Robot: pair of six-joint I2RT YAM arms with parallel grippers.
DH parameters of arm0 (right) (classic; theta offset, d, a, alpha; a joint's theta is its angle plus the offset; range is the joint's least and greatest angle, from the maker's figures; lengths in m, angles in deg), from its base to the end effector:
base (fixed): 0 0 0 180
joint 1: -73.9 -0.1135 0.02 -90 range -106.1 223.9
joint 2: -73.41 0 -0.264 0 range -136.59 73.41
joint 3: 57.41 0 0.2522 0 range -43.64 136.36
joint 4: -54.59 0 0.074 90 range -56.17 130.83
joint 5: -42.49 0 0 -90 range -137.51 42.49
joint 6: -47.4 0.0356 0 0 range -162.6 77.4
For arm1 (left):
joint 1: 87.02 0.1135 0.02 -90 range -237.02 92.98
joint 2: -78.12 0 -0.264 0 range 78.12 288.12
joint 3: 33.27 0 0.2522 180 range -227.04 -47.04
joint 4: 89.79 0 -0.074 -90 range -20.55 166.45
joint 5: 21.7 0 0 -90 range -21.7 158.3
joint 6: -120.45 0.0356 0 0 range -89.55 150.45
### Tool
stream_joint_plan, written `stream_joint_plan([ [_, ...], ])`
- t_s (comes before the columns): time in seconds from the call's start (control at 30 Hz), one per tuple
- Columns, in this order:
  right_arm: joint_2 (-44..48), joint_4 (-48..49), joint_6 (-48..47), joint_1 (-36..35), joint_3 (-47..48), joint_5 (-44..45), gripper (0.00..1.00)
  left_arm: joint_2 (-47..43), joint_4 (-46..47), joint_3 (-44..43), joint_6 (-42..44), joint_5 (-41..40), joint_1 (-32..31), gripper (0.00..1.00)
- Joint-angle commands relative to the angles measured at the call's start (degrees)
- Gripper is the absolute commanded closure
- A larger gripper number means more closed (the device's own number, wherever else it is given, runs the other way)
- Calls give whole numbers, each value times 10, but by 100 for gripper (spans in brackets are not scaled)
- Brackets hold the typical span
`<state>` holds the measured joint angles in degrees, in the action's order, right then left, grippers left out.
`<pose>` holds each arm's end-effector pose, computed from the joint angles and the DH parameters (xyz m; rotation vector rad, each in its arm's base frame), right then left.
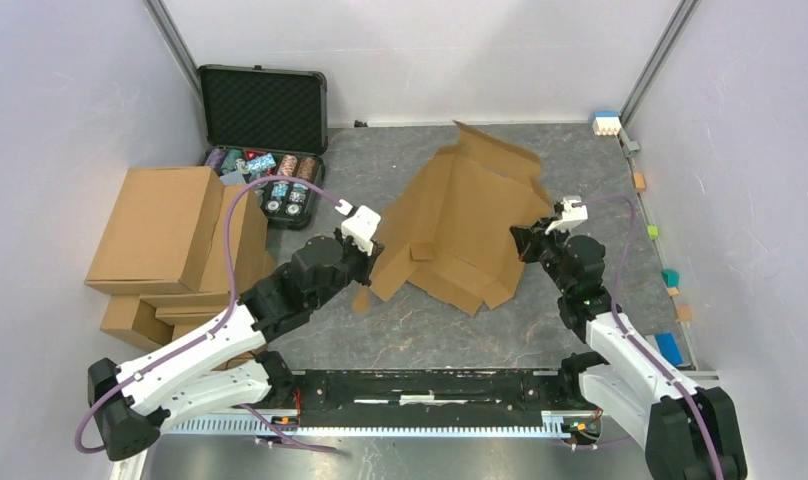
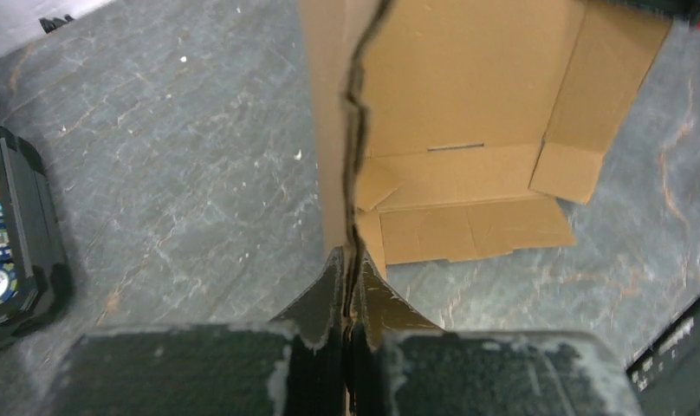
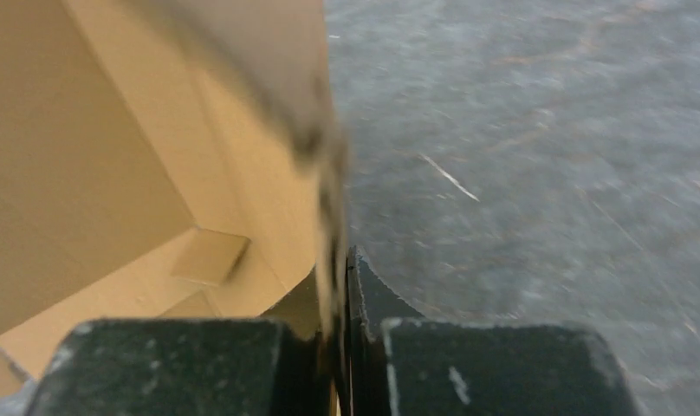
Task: Fold the paper box
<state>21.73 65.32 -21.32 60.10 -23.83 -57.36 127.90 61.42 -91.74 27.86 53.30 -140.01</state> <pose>0.1969 0.0546 0.2283 -0.0179 1.7341 0.6002 0.1281 -0.1547 0.3159 0.6582 1.8140 -0.4024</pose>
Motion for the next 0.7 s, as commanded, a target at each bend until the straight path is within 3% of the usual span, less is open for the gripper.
stream_joint_plan([
  [0.0,24,-29,-19,-8,-30,95,87,12,163,62,-50,23,11,98],
  [0.07,32,-31,-31,-12,-43,107,71,10,190,82,-51,25,10,98],
  [0.27,93,-53,-42,-15,-87,143,58,-28,218,115,-22,54,11,98],
  [0.47,118,-69,-30,-16,-89,128,56,-39,228,122,-15,94,10,98],
  [0.57,123,-99,-17,-17,-83,125,42,-33,224,119,-16,109,10,98],
  [0.67,122,-109,-9,-20,-88,116,36,-28,225,121,-23,118,10,98],
])
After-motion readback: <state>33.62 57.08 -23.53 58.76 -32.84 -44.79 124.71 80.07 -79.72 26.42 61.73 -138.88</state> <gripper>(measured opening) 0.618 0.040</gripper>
